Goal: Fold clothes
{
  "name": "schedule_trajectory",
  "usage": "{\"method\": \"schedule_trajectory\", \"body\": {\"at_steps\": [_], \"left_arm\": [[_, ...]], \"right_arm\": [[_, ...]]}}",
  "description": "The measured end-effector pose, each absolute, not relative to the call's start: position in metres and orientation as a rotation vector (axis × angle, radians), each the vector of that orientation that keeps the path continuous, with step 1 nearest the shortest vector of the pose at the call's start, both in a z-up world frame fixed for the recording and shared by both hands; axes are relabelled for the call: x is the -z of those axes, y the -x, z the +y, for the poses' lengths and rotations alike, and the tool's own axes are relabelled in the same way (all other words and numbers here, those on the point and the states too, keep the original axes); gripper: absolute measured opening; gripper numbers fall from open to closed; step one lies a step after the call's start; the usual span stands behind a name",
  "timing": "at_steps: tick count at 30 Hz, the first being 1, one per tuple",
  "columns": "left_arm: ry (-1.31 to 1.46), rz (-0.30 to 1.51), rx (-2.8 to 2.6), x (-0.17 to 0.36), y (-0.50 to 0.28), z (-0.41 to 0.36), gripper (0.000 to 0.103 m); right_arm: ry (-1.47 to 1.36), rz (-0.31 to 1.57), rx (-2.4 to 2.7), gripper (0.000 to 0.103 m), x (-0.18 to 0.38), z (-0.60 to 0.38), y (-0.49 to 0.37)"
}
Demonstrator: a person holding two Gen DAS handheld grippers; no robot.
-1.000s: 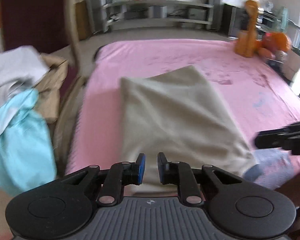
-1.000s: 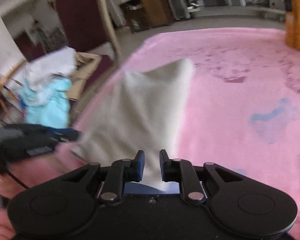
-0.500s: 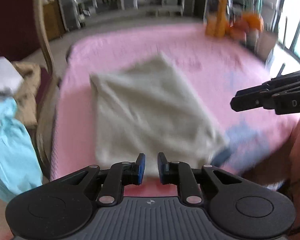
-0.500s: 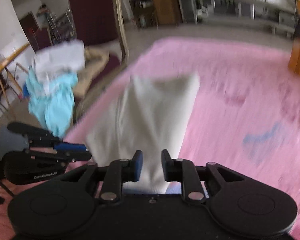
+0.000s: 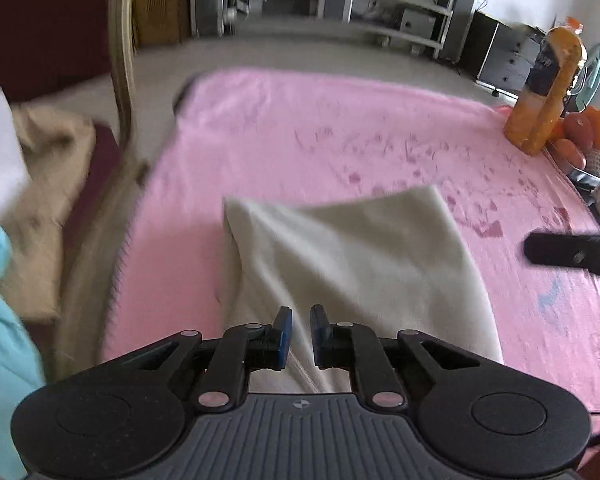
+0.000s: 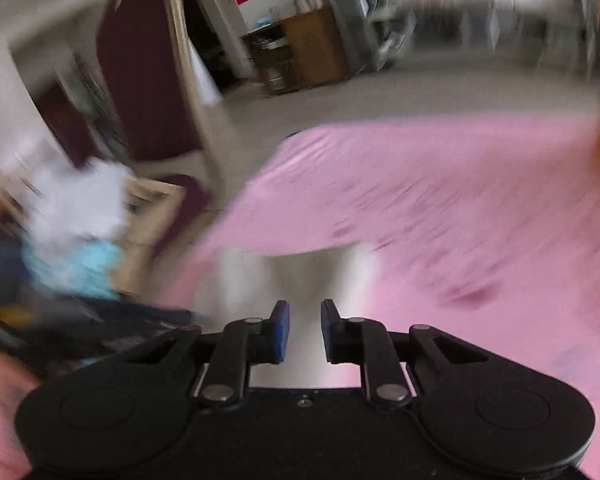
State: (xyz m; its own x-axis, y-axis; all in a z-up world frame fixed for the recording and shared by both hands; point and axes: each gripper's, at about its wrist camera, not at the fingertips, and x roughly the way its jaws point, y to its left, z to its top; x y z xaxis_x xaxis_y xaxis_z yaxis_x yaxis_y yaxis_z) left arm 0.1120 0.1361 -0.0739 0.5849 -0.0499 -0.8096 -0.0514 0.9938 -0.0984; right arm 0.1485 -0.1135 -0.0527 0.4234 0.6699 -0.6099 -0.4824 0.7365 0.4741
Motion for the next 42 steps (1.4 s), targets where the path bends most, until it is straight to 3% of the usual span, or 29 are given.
{"method": "schedule_trajectory", "body": {"at_steps": [4,6,7,13,14,21,28,29,31,38,42], "left_arm": [[0.078,0.946,-0.019,0.083,-0.114,0.134,0.013],[0.057,0.936,-0.035,0.085,-0.112,0.133,0.013],[0.05,0.933,-0.042,0.085,-0.111,0.133,0.013],[0.037,0.881,-0.079,0.072,-0.103,0.132,0.009],[0.049,0.85,-0.083,0.066,-0.101,0.135,0.009],[0.038,0.789,-0.031,0.054,-0.13,0.127,0.01],[0.037,0.896,-0.07,0.091,-0.185,0.132,0.009],[0.039,0.89,-0.096,0.096,-0.19,0.137,0.009],[0.064,0.869,-0.138,0.1,-0.193,0.145,0.011],[0.084,0.785,-0.363,0.097,-0.199,0.16,0.008],[0.112,0.77,-0.482,0.083,-0.193,0.176,0.005]], "right_arm": [[-0.437,1.079,-0.912,0.018,0.11,-0.085,-0.176],[-0.489,1.123,-0.873,0.002,0.134,-0.081,-0.191],[-0.559,1.107,-0.846,0.0,0.143,-0.088,-0.2],[-0.801,0.966,-0.509,0.001,0.164,-0.154,-0.227],[-0.795,0.946,-0.482,0.008,0.161,-0.158,-0.226],[-0.808,0.882,-0.56,0.008,0.14,-0.155,-0.229],[-0.783,1.078,-0.781,0.008,0.161,-0.104,-0.256],[-0.773,1.109,-0.767,0.0,0.169,-0.099,-0.26],[-0.829,1.113,-0.755,0.0,0.185,-0.101,-0.268],[-0.929,0.865,-0.464,0.0,0.19,-0.147,-0.271],[-0.941,0.877,-0.424,0.003,0.186,-0.163,-0.273]]}}
